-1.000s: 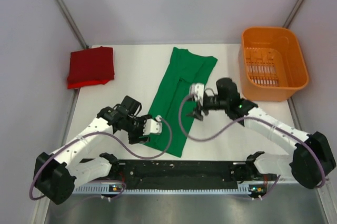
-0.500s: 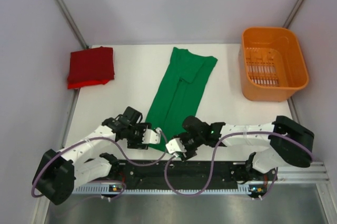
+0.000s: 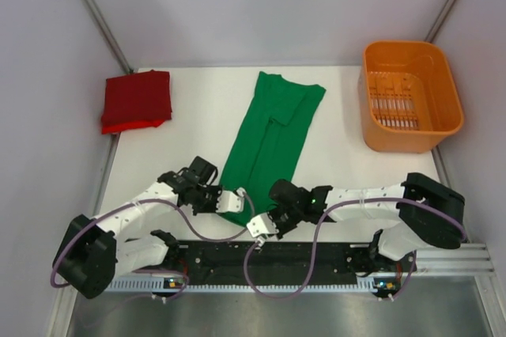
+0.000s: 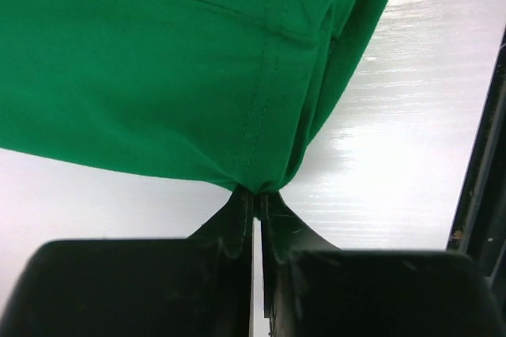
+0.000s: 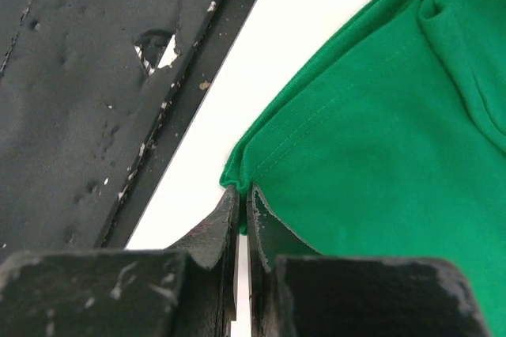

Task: Fold and stack the t-shirts
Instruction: Grab the bottom of the folded rectangular tshirt with both arms, then fold the folded rectangular tshirt in 1/3 of the way

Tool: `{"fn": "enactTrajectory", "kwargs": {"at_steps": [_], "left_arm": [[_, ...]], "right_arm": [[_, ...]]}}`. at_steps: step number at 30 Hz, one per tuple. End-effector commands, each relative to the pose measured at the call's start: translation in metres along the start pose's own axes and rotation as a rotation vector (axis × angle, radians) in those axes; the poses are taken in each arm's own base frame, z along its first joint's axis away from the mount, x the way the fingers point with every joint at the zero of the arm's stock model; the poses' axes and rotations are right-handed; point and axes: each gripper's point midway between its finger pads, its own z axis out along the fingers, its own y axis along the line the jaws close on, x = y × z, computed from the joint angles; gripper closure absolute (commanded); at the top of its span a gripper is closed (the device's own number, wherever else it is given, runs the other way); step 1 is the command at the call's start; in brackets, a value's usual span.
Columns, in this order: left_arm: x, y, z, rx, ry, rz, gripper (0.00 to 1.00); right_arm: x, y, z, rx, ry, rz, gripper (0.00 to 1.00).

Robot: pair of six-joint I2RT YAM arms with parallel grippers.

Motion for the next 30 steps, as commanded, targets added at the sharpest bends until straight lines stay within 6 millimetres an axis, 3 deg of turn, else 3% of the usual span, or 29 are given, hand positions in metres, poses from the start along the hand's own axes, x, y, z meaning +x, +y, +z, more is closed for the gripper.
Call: {"fn": "enactTrajectory", "kwargs": {"at_steps": [1,4,8,11,17,18,21,26,30], "left_arm": [[-0.031,0.017,-0.026,-0.031,-0.067,-0.079,1.0],[-0.05,0.049,-0.043,-0.119,-0.09,-0.12,1.0],[-0.072,0.099,-0.059,-0.237,-0.106,-0.167,1.0],[-0.081,0.139,-0.063,-0.303,-0.077,-0.19,1.0],[-0.081,0.219,-0.051,-0.403,0.016,-0.243,1.0],[-0.086,0.233,-0.057,-0.43,0.002,-0.252,1.0],[-0.088,0.266,-0.047,-0.457,-0.003,-0.289,1.0],[-0.098,0.311,-0.038,-0.532,-0.019,-0.3,1.0],[-0.098,0.325,-0.019,-0.512,-0.003,-0.304,1.0]], "right_arm": [[-0.003,-0.014,-0.029,0.077,0.019,0.079,1.0],[-0.005,-0.043,-0.057,0.187,-0.037,0.177,1.0],[0.009,-0.089,-0.092,0.353,-0.068,0.293,1.0],[0.034,-0.13,-0.119,0.483,-0.069,0.382,1.0],[0.083,-0.202,-0.172,0.725,-0.046,0.467,1.0],[0.092,-0.208,-0.176,0.747,-0.042,0.479,1.0],[0.111,-0.228,-0.183,0.8,-0.04,0.47,1.0],[0.147,-0.245,-0.181,0.811,0.014,0.514,1.0],[0.164,-0.249,-0.176,0.807,0.045,0.526,1.0]]}}
